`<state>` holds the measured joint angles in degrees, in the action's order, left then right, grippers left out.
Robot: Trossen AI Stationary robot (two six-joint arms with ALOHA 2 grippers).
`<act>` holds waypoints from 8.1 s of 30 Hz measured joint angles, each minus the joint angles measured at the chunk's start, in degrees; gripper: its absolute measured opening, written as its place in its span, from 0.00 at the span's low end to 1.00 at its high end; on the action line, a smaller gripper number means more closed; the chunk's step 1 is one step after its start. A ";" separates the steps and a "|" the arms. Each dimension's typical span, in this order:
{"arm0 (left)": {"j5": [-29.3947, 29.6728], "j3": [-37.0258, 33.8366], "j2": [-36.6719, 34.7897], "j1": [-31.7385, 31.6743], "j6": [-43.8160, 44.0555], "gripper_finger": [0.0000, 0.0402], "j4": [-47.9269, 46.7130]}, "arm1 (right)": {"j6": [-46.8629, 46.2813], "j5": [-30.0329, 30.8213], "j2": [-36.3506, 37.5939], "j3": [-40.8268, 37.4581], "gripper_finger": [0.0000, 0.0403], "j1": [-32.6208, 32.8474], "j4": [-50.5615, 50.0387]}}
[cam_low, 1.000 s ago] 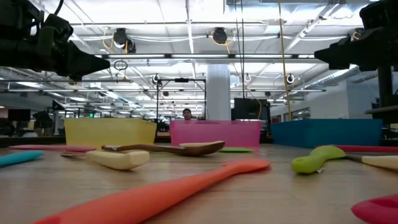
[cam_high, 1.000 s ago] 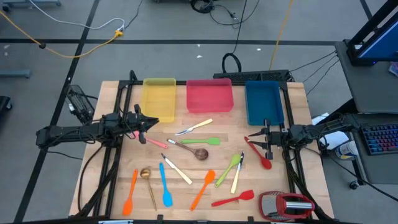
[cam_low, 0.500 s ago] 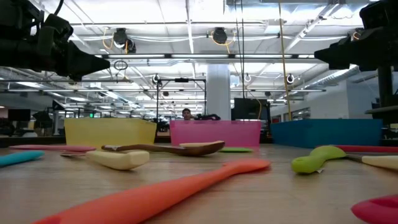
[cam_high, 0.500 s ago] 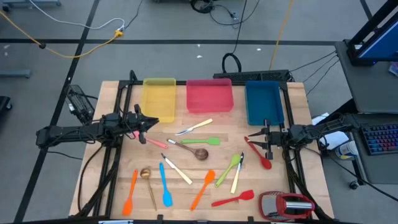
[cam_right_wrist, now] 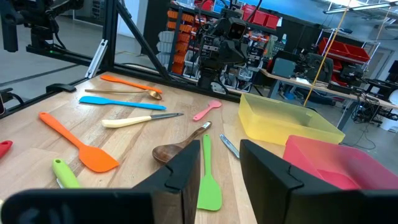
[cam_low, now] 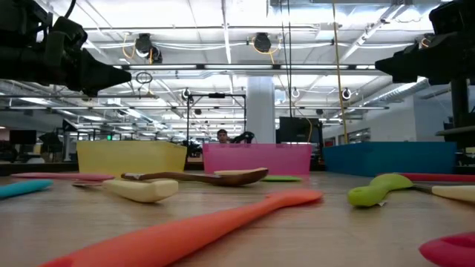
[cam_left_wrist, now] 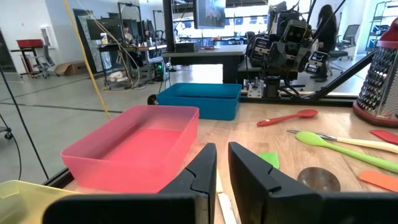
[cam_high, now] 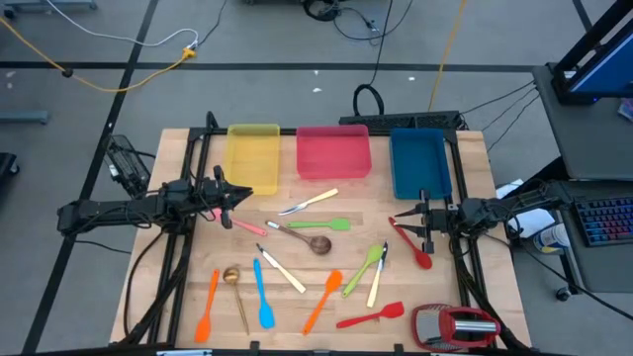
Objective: Pick & Place Kitchen Items
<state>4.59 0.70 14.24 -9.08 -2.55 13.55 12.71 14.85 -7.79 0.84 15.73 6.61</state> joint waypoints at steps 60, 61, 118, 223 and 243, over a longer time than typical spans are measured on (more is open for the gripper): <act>-0.01 -0.01 0.00 0.00 -0.04 0.12 0.49 | -0.01 0.02 0.00 -0.01 0.26 0.00 0.00; 0.01 -0.01 0.00 0.02 -0.15 0.12 0.98 | 0.00 0.02 0.00 0.00 0.26 0.00 0.00; -16.24 -0.01 0.91 0.19 10.66 0.12 5.08 | 2.98 0.01 0.00 -0.02 0.26 0.00 0.04; -7.51 31.55 79.65 11.14 -3.06 0.28 3.08 | -16.56 5.86 -72.08 23.37 0.55 -5.62 44.92; -9.06 31.38 81.39 12.23 -2.31 0.10 6.28 | -16.37 5.83 -72.06 23.37 0.54 -5.62 44.83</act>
<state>-4.46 32.09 95.63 3.15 -4.86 19.84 -3.66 20.69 -79.85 24.21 10.11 51.44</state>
